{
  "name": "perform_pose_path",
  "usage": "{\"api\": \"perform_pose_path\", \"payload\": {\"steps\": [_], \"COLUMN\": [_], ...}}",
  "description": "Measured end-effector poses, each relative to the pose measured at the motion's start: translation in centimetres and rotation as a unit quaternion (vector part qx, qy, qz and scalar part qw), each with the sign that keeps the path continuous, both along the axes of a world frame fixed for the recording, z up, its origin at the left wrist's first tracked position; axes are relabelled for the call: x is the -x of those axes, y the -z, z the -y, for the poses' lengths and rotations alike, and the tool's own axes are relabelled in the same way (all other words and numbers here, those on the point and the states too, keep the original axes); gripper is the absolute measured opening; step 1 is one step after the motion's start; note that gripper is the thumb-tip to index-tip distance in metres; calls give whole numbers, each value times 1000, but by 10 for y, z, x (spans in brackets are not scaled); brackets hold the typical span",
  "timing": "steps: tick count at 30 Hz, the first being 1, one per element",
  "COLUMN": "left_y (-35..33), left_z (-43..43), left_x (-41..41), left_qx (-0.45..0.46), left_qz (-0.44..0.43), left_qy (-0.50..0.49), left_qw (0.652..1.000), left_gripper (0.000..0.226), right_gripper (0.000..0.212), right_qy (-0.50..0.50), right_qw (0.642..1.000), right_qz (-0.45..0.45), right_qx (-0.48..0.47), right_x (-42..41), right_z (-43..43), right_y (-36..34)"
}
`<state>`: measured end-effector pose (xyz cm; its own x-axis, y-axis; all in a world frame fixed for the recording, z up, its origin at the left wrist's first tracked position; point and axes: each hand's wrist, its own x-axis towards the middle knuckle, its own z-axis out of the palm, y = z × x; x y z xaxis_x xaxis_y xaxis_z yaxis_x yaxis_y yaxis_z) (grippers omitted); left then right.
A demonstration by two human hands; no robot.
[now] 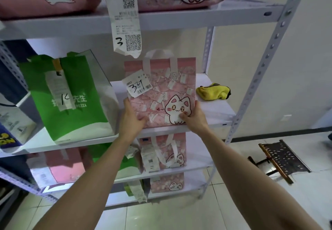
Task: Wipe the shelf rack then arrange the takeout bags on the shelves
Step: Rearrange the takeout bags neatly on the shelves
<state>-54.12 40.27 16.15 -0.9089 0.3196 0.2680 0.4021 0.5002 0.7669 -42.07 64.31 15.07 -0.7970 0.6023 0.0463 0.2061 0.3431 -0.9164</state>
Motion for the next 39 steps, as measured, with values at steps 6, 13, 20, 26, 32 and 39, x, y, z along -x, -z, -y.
{"api": "perform_pose_path", "payload": {"steps": [6, 13, 20, 26, 32, 39], "left_y": [10, 16, 8, 12, 49, 98], "left_z": [4, 6, 7, 26, 59, 111], "left_x": [-13, -28, -41, -61, -104, -156], "left_qx": [8, -34, -16, -33, 33, 297], "left_qz": [4, 36, 55, 67, 83, 226], "left_qy": [-28, -21, -50, -93, -68, 62], "left_qw": [1000, 999, 997, 993, 994, 926], "left_gripper": [89, 99, 92, 95, 62, 54], "right_gripper": [67, 73, 69, 46, 37, 46], "right_qy": [-29, -33, -53, 19, -54, -281], "right_qw": [999, 997, 996, 991, 986, 918], "right_qz": [41, 66, 62, -1, 57, 248], "right_qx": [-13, -36, -43, -133, -145, -127], "right_x": [-4, -7, -23, -65, -104, -124], "right_z": [-11, -10, -11, -1, 25, 67], "right_y": [10, -3, -5, 7, 58, 117]}}
